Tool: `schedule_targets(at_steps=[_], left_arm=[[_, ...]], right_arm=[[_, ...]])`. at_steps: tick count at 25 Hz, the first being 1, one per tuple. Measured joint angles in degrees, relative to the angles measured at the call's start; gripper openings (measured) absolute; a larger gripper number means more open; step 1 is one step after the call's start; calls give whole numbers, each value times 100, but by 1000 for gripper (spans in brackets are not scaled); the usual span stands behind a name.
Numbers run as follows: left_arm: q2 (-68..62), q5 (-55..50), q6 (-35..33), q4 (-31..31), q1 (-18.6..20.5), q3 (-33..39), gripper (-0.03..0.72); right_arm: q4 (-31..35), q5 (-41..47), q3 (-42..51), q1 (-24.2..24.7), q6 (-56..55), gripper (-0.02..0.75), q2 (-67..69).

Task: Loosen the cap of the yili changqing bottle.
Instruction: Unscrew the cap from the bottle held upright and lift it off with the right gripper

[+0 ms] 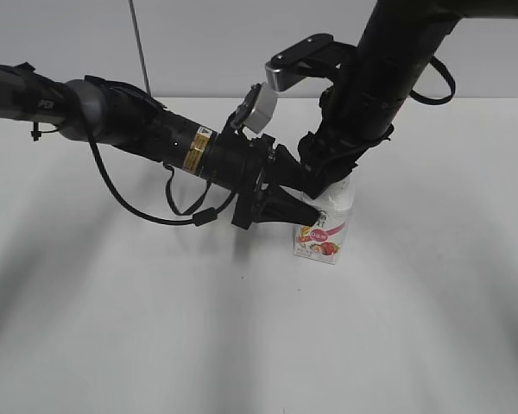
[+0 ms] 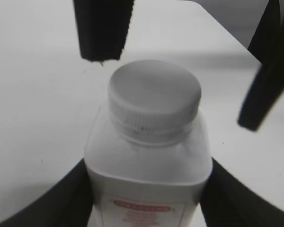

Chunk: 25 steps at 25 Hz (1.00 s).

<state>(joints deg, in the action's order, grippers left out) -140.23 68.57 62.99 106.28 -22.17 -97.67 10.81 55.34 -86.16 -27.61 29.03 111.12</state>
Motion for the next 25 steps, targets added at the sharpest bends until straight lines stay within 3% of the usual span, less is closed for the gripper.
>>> schedule_targets(at_steps=[5,25], left_arm=[[0,5,2,0,0,0,414],[0,5,23,0,0,0,414]], right_arm=[[-284,23,-15,-24,-273,553,118],[-284,477,-380,-30,-631,515,290]])
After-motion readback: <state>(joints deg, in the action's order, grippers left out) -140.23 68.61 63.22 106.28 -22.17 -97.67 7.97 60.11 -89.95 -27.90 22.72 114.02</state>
